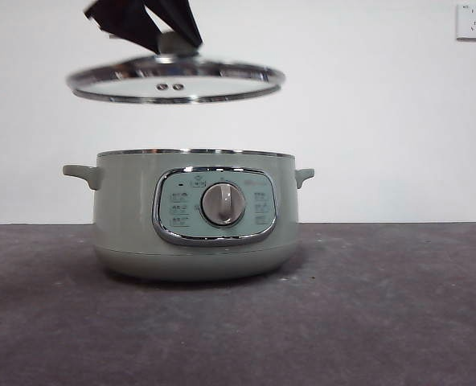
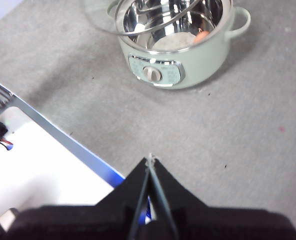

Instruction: Pick up the egg,open the lid,put the egg in the pot,close the lid

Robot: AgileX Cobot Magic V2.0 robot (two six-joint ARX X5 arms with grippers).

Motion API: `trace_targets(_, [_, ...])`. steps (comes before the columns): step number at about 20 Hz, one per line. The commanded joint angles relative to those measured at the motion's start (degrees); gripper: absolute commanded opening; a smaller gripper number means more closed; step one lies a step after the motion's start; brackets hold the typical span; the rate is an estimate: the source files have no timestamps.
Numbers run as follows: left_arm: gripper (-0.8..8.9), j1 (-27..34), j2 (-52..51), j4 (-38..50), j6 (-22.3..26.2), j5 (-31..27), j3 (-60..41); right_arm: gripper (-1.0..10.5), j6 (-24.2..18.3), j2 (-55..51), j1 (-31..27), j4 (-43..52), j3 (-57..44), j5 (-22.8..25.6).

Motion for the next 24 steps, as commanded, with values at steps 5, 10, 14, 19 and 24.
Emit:
trace_targets(5, [-0.08, -0.79, 5.33, 6.32, -0.15, -2.12, 0.63, -0.1, 4.42, -7.08, 0.11, -1.36, -4.66, -0.07])
trace_targets(10, [-0.08, -1.16, 7.96, 8.52, -0.15, -2.75, 0.63, -0.1, 4.44, -8.39, 0.11, -1.36, -6.16, -0.24])
trace_targets(14, [-0.08, -1.38, 9.57, 9.16, -0.15, -5.01, 0.63, -0.1, 4.39, -8.39, 0.11, -1.36, -6.54, -0.24])
trace_targets(19, [-0.09, -1.40, 11.74, 9.01, -0.15, -5.09, 0.63, -0.1, 4.35, -8.39, 0.11, -1.36, -6.54, -0.24])
trace_targets(24, [-0.09, -1.55, 12.70, 7.80, -0.17, -5.07, 0.63, -0.1, 4.22, -8.39, 0.11, -1.36, -6.54, -0.20])
